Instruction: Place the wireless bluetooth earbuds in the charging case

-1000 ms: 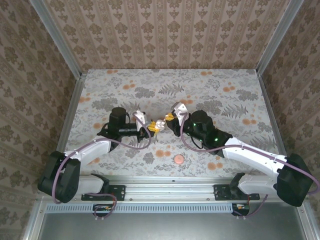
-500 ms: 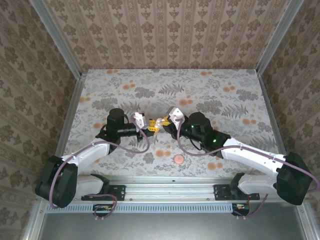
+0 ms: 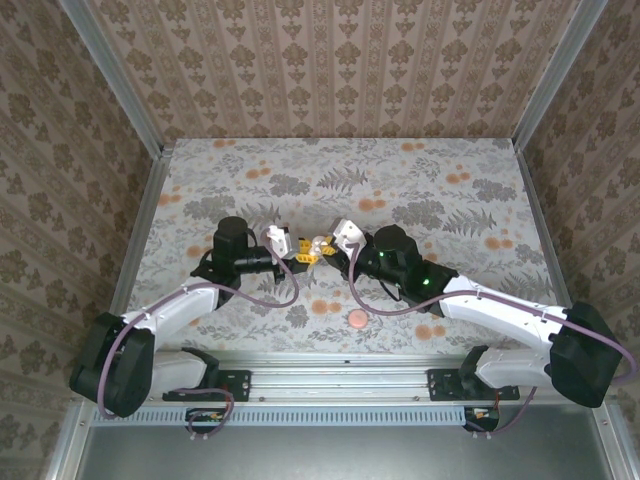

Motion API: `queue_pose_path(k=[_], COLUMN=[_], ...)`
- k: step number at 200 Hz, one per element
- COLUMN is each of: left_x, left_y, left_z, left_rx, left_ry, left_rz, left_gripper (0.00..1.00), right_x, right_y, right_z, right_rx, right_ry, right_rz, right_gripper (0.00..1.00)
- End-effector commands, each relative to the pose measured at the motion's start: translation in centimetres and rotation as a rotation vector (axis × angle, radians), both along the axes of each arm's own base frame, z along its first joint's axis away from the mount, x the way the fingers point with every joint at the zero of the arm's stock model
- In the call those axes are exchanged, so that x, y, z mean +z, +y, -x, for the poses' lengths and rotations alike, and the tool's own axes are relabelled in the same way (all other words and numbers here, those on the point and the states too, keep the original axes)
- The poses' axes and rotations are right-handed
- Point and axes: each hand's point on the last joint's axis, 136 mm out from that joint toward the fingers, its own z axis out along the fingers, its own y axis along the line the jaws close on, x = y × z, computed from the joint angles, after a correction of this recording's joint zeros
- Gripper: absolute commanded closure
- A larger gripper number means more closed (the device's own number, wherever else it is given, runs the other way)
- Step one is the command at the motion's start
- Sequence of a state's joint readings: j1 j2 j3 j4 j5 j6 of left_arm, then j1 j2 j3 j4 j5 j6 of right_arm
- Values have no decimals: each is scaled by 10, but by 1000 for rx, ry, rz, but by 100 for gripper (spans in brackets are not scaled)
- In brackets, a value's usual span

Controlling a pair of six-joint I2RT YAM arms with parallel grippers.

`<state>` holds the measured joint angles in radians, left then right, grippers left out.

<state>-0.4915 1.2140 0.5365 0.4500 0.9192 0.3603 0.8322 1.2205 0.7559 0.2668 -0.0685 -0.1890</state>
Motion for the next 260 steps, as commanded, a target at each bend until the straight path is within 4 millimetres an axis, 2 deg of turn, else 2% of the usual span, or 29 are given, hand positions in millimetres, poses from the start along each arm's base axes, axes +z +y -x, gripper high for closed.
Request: queue_pose_path(k=[1, 103, 197, 260], left_x=[13, 20, 20, 20], left_y=[-4, -11, -11, -12], left_z=[6, 1, -1, -3], left_rx=[-35, -33, -17, -12], left_ry=[-51, -40, -39, -29], left_rz=[24, 34, 61, 80], left_gripper=[100, 100, 100, 100], right_x=[-1, -14, -13, -11], right_y=[7, 7, -6, -5], right_z=[3, 17, 21, 24], right_rx=[34, 92, 75, 92], right_ry=[-27, -74, -100, -108], right_rz=[17, 116, 151, 152], right_gripper=[83, 83, 83, 83])
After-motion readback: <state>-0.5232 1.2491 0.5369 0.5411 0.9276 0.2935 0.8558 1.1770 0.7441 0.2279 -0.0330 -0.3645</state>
